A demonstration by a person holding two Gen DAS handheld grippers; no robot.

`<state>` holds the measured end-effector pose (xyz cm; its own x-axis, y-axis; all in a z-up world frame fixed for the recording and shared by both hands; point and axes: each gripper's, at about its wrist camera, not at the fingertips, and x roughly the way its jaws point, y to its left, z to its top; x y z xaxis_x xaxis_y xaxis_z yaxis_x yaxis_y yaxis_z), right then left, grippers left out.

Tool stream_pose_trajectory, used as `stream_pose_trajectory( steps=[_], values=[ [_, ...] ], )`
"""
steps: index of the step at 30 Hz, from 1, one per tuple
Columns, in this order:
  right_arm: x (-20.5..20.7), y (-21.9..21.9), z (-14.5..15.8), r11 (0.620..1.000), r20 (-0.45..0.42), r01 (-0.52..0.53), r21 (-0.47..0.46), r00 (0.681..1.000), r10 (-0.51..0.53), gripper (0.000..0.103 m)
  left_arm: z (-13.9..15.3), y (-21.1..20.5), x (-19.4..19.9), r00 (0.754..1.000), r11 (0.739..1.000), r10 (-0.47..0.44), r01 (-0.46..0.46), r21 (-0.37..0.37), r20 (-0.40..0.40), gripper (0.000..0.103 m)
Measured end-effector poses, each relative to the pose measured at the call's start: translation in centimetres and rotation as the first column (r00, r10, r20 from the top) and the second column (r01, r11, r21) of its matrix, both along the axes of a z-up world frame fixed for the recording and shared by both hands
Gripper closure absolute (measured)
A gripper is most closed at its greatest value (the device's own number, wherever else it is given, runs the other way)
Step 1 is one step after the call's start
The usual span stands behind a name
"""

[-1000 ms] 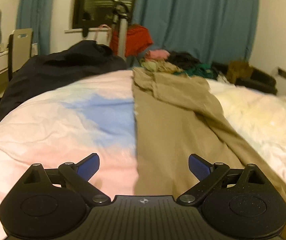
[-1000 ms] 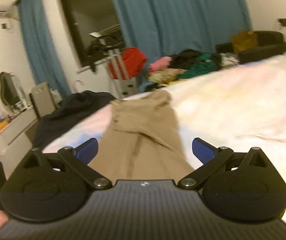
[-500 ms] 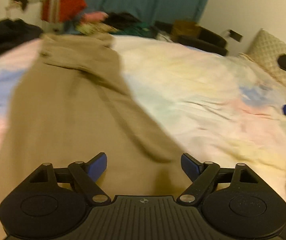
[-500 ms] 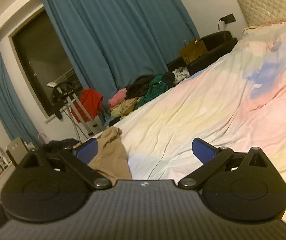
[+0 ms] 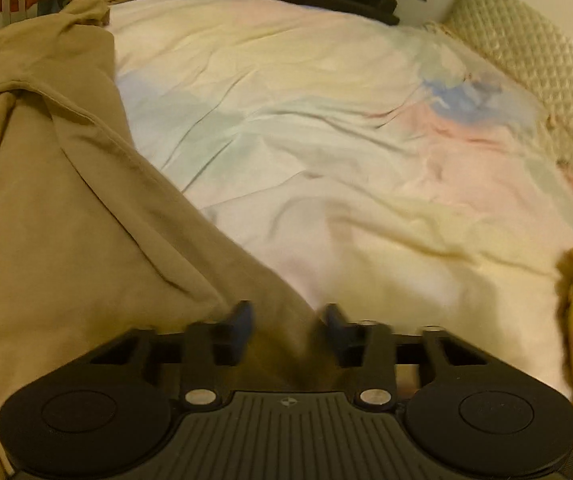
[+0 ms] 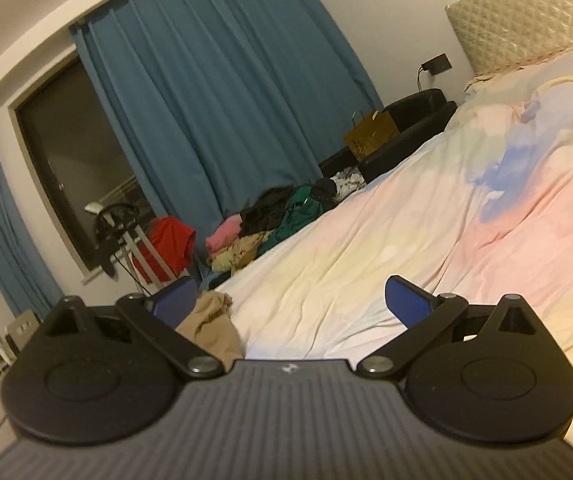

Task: Fold clothes
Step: 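Grasp the t-shirt hem with the left tool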

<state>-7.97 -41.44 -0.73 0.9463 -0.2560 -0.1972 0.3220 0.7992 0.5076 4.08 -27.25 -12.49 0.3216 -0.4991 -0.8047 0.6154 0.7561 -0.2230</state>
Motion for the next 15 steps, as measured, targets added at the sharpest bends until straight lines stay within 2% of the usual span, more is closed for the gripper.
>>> stream_pose_trajectory(
  steps=[2, 3, 7, 9, 12, 15],
  values=[
    [0.2, 0.3, 0.0, 1.0, -0.007, -0.005, -0.02, 1.0, 0.005, 0.001, 0.0, 0.6, 0.2, 1.0, 1.0, 0.007, -0.007, -0.005, 0.001, 0.097],
    [0.3, 0.5, 0.0, 1.0, -0.009, -0.009, -0.026, 1.0, 0.009, 0.001, 0.4, 1.2, 0.3, 1.0, 1.0, 0.014, -0.015, -0.024, -0.006, 0.1],
    [0.3, 0.8, 0.0, 1.0, -0.013, -0.016, -0.024, 1.0, 0.016, 0.001, 2.6, 3.8, 0.5, 0.999, 0.994, 0.031, -0.031, -0.104, -0.011, 0.1],
    [0.3, 0.9, 0.0, 1.0, -0.015, -0.018, -0.023, 1.0, 0.018, 0.001, 3.9, 6.2, 0.6, 0.998, 0.984, 0.053, -0.058, -0.169, -0.038, 0.1],
    [0.4, 1.0, -0.1, 0.999, -0.019, -0.033, -0.008, 0.999, 0.032, 0.001, 5.7, 10.6, 0.9, 0.992, 0.958, 0.087, -0.109, -0.266, -0.094, 0.1],
    [0.8, 1.3, -0.2, 0.998, -0.03, -0.06, 0.004, 0.998, 0.06, 0.001, 6.8, 15.7, 1.6, 0.978, 0.926, 0.135, -0.182, -0.332, -0.158, 0.1]
  ],
)
